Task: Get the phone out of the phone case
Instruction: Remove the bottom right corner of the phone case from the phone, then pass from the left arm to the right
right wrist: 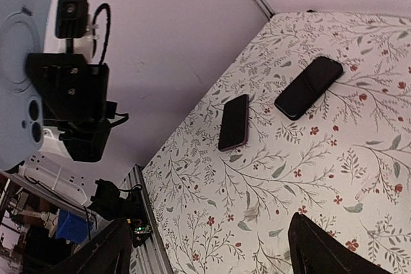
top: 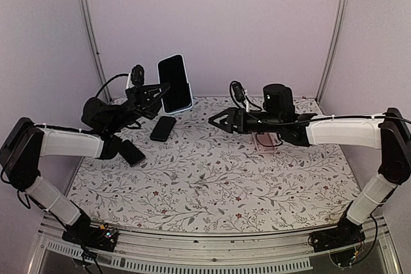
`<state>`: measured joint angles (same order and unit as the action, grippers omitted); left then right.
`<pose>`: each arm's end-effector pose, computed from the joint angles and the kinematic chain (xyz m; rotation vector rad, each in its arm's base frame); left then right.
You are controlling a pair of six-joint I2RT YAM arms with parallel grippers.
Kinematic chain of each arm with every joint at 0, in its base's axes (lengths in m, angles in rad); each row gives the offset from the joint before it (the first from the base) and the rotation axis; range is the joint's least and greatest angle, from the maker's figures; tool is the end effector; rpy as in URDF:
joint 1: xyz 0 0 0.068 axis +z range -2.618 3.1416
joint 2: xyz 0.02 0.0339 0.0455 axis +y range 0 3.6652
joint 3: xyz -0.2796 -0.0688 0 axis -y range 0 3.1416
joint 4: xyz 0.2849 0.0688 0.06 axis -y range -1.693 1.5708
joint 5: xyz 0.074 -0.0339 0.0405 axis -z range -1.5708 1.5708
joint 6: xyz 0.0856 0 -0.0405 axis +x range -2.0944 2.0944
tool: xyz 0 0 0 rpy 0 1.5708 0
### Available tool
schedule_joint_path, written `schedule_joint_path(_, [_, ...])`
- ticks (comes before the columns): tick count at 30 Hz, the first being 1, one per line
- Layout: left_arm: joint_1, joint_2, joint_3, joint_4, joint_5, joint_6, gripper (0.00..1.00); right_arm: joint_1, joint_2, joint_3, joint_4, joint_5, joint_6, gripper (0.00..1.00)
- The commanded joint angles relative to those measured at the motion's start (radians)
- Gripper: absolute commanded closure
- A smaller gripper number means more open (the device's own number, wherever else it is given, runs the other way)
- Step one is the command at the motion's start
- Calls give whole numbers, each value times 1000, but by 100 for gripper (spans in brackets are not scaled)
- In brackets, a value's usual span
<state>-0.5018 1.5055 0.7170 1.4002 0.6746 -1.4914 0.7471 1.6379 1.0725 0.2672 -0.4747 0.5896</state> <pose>0.2903 -0.2203 0.3136 0.1353 1.3691 -2.0590 0.3072 0.3379 0.2464 -0.5236 2.0036 1.3204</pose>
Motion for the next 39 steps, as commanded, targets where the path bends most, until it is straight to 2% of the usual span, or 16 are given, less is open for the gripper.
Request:
schedule_joint_path(1, [14, -11, 5, 27, 11, -25, 100, 29, -78, -19, 153, -76, -77, 11])
schedule_joint_path(7, [13, 1, 9, 32, 17, -50, 100, 54, -87, 48, 192, -136, -90, 7])
schedule_joint_path(17, [14, 14, 12, 32, 23, -76, 100, 83, -21, 151, 192, -185, -93, 13])
schedule_joint_path(33, [14, 18, 15, 77, 15, -131, 100, 89, 52, 193, 205, -221, -65, 41])
schedule_joint_path(39, [12, 4, 15, 91, 7, -135, 100, 89, 75, 192, 192, -186, -47, 46])
